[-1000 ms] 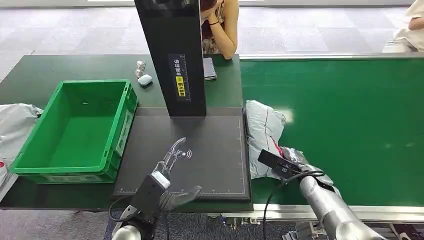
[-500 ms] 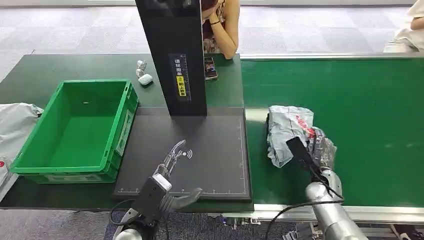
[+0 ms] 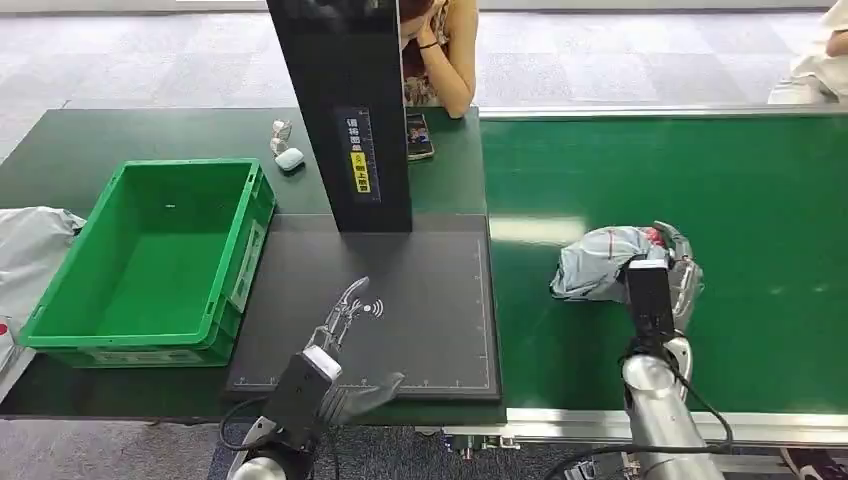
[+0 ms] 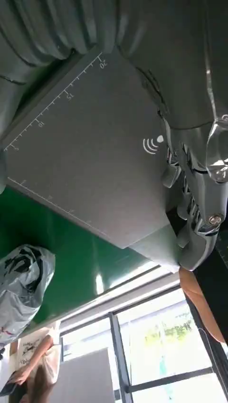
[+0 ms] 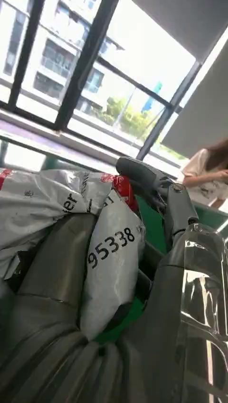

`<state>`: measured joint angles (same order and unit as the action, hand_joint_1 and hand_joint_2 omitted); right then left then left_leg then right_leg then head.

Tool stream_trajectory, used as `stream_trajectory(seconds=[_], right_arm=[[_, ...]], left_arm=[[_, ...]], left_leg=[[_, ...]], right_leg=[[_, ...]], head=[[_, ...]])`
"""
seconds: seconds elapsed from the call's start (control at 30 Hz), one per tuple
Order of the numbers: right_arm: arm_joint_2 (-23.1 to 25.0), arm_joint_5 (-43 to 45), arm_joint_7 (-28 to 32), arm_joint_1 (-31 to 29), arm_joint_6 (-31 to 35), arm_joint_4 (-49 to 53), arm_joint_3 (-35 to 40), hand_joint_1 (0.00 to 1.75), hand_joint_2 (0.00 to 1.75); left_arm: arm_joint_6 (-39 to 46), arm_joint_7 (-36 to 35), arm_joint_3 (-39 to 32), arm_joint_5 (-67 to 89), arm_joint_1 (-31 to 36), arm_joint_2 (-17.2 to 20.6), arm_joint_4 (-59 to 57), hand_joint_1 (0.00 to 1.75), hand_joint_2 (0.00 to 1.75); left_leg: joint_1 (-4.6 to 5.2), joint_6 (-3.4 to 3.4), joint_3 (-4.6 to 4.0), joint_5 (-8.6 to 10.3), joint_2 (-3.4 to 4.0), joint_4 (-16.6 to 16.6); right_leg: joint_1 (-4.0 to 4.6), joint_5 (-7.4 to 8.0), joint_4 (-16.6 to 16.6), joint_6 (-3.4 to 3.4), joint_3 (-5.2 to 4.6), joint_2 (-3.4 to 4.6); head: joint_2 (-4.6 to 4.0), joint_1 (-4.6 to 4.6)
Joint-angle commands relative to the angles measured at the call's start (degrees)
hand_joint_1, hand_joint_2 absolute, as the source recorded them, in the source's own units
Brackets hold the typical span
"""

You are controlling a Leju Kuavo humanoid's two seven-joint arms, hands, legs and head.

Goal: Moved the parcel from conveyor to table for the left to box.

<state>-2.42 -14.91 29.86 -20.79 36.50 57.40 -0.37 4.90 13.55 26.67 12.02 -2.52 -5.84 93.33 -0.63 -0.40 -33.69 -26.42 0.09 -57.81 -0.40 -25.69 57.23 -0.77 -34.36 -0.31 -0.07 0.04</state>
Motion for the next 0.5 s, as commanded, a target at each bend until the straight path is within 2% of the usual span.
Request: stream_trajectory(seconds=[0.03,0.17,0.23,0.37,0.5], right_arm=[[2.5,0.4,-0.3,0.6,-1.9,11.5,8.5,1.75,1.75],[1.9,3.3,1.2,-1.7,-5.2,12.4,11.5,1.75,1.75],[1.9,6.4,1.1,-4.1,-8.4,13.1,14.7,1.75,1.75],[2.0,8.0,-0.1,-9.1,-7.1,14.5,20.7,1.75,1.75],[4.2,11.7,-1.7,-16.2,-5.6,15.0,22.8,1.75,1.75]], left_arm=[[-0.2,0.3,0.8,0.2,1.3,1.0,-2.7,0.00,1.75],[-0.4,0.5,1.0,0.1,1.8,1.3,-3.1,0.00,1.75],[-0.4,0.9,1.3,-0.2,2.2,1.5,-3.6,0.00,1.75],[-0.1,1.6,2.0,-0.9,2.3,2.0,-4.2,0.00,1.75],[0.2,1.9,2.4,-1.8,3.8,2.0,-5.2,0.00,1.75]], left_leg=[[0.04,0.00,0.19,-0.06,0.16,0.1],[0.04,0.03,0.34,-0.06,0.19,0.1],[0.07,0.02,0.16,-0.03,0.15,0.1],[0.11,0.00,0.19,-0.08,0.48,0.0],[0.10,-0.02,0.08,-0.05,0.40,0.0]], right_leg=[[-0.04,-0.02,0.0,0.01,0.10,0.18],[-0.04,-0.01,-0.1,0.04,0.26,0.22],[-0.06,0.00,0.0,0.03,0.08,0.17],[-0.11,0.04,0.0,0.02,0.02,0.50],[-0.10,0.03,0.1,-0.02,-0.11,0.42]], head=[[0.00,0.00],[0.00,0.00],[0.00,0.02],[0.00,0.02],[0.00,0.00]])
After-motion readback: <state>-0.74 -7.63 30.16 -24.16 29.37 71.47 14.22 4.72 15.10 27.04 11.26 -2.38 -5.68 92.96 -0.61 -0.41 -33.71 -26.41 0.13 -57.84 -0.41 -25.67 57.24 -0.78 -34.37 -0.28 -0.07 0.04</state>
